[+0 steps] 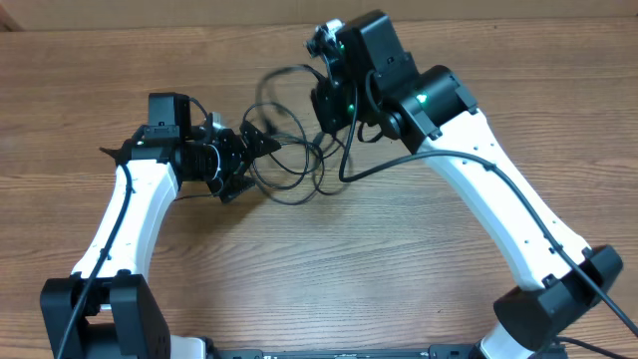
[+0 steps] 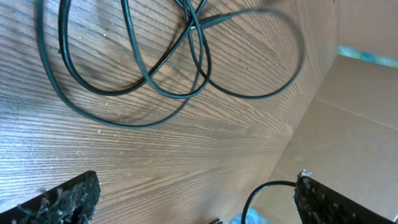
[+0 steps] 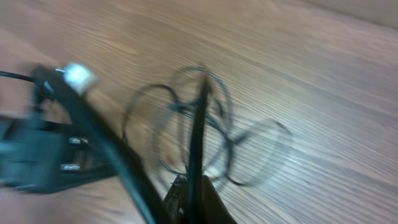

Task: Untangle cables

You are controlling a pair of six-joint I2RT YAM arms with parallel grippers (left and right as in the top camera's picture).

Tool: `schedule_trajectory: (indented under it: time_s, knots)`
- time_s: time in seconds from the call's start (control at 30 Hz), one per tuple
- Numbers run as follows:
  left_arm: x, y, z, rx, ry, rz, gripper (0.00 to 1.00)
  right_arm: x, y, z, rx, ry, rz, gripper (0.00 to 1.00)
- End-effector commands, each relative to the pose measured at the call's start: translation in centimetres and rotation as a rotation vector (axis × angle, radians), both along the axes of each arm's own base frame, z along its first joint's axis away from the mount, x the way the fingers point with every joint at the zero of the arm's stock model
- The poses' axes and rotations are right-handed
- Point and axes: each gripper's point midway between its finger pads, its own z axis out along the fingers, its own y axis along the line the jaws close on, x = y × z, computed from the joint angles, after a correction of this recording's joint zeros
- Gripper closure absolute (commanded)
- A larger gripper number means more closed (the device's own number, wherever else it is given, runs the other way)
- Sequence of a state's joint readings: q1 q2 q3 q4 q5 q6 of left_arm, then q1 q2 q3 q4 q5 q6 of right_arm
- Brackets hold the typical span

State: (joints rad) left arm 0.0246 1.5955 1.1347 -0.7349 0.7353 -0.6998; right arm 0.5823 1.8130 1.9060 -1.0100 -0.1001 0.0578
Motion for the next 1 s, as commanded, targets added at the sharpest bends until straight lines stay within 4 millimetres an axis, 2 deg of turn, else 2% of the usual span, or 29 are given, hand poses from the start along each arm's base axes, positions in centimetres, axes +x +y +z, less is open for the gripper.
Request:
schedule_trajectory:
  time_s: [0.0,0.13,0.27,0.3,0.47,0.6,0.63,0.67,0.7,0.97]
  knots:
    - [0.2,0.0,0.2,0.020,-0.019,-0.017,0.00,2.2,-3.0,0.1,-0.119,-0.086,-0.136,0.96]
    - [-0.6,0.0,-0.1,0.025,0.012,-0.032,0.00,5.1,-9.1,1.6,-0.240,-0.187,-0.388,0.96]
    - [-1.3,0.4,-0.7,0.065,0.032,-0.044,0.00,6.7,-16.7,2.0,-0.354,-0.202,-0.584,0.96]
    - [-1.5,0.8,-1.1,0.093,0.050,-0.035,0.01,6.9,-20.2,1.7,-0.392,-0.178,-0.659,0.96]
    - [-1.6,2.2,-2.1,0.184,0.069,-0.008,0.00,6.3,-31.4,1.0,-0.437,-0.081,-0.918,0.96]
    - [-1.5,3.3,-2.7,0.254,0.073,0.013,0.00,3.9,-41.0,0.8,-0.437,-0.013,-1.157,0.96]
    - [-1.4,3.5,-2.9,0.271,0.073,0.019,0.00,3.3,-42.5,0.9,-0.434,-0.004,-1.197,0.96]
    - [-1.4,3.8,-3.0,0.285,0.074,0.023,0.01,2.4,-44.9,1.0,-0.431,0.005,-1.258,0.96]
    - [-1.3,4.4,-3.2,0.322,0.075,0.034,0.01,0.6,-48.8,1.3,-0.416,0.013,-1.368,0.96]
    - [-1.2,5.6,-3.7,0.398,0.079,0.058,0.00,-5.7,-60.6,2.1,-0.327,-0.016,-1.679,0.96]
